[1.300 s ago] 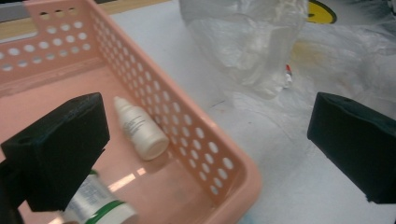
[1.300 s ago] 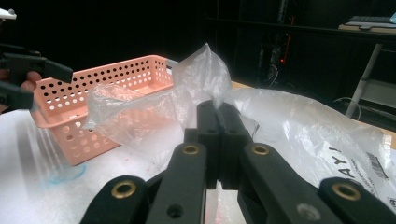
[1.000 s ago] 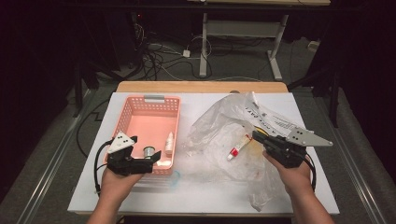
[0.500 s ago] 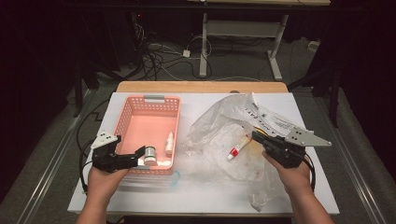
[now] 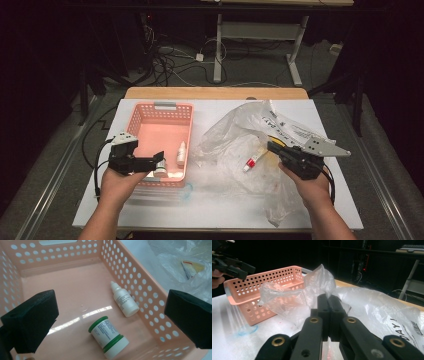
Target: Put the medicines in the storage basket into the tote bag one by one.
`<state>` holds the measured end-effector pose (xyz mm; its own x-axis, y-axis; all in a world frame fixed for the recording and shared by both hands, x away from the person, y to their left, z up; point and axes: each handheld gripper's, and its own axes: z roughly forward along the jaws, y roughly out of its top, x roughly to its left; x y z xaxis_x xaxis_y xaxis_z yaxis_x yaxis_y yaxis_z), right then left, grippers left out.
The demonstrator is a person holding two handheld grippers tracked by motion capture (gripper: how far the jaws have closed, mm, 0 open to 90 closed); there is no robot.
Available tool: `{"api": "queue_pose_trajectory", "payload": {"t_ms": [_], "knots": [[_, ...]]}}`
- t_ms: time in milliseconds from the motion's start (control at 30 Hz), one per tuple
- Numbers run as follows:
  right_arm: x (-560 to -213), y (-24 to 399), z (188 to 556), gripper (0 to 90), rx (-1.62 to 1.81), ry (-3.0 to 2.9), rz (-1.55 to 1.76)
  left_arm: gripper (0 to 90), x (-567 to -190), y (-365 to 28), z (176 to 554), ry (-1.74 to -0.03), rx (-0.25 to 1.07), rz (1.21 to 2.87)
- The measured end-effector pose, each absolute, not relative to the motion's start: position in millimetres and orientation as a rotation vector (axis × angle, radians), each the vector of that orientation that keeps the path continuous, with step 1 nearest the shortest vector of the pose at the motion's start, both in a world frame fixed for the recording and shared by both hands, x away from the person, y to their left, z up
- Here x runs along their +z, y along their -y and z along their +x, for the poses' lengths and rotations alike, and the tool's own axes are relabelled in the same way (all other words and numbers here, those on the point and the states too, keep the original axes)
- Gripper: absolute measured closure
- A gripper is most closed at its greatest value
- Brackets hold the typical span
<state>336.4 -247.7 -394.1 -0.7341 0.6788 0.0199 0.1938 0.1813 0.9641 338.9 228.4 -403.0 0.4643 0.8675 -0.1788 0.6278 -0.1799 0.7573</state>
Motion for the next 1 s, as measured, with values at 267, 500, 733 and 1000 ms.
{"api": "queue_pose_trajectory", "payload": {"t_ms": [267,500,733,1000], "knots": [[-394,251,337,90.0,1.573,-2.041,0.820,0.0,-407,-222,364,-1.360,0.263,2.004],[-392,253,336,90.0,1.575,-2.032,0.828,2.5,-415,-216,372,-1.391,0.198,2.097],[-392,254,335,90.0,1.570,-2.031,0.832,3.5,-421,-215,383,-1.465,0.089,2.172],[-392,253,335,90.0,1.576,-2.031,0.830,12.0,-428,-215,396,-1.545,-0.070,2.215]]}}
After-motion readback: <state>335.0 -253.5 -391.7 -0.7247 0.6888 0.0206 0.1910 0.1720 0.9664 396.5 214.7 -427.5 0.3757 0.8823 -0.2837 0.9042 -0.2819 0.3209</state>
